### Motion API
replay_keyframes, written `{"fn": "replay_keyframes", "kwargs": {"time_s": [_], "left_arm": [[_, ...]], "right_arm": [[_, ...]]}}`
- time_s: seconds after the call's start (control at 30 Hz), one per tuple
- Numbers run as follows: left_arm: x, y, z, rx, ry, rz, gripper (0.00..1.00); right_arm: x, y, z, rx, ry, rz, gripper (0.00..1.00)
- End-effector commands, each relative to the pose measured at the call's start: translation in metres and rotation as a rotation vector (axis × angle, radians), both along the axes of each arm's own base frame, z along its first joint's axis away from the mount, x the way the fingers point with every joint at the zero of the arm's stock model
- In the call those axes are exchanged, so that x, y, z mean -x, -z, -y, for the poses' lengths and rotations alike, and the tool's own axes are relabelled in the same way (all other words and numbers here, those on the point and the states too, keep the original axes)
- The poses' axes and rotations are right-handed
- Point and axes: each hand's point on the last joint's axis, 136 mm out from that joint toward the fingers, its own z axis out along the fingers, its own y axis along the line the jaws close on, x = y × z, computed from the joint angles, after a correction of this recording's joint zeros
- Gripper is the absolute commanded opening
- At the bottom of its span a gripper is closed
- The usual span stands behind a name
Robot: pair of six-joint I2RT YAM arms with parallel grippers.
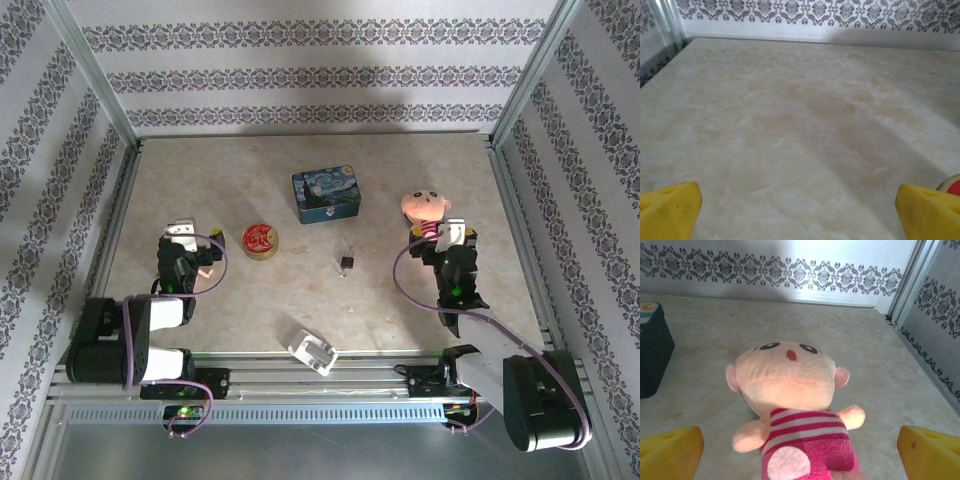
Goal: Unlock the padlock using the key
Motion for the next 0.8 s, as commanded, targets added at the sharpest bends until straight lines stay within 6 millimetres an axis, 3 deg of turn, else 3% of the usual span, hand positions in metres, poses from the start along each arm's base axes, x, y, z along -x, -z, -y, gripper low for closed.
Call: {"fn": "replay_keyframes", "kwargs": {"time_s": [0.0, 0.37, 0.6, 0.77], "left_arm": [[-0.009, -0.019, 0.006, 0.009, 0.064, 0.116, 0.99], [-0.035, 0.009, 0.016, 0.05, 0.178, 0.014, 0.99], [-0.038, 0.009, 0.019, 0.042, 0.192, -0.001, 0.99], [-0.037, 0.01, 0.019, 0.042, 0.189, 0.0, 0.99]], "right_arm": [[-0.005, -0.019, -0.006, -0.021, -0.05, 0.101, 0.98], [-0.018, 0.006, 0.0, -0.106, -0.083, 0.104, 0.98], [-0.039, 0.029, 0.002, -0.141, -0.111, 0.052, 0.98], [-0.043, 0.031, 0.011, -0.197, -0.104, 0.041, 0.98]]}}
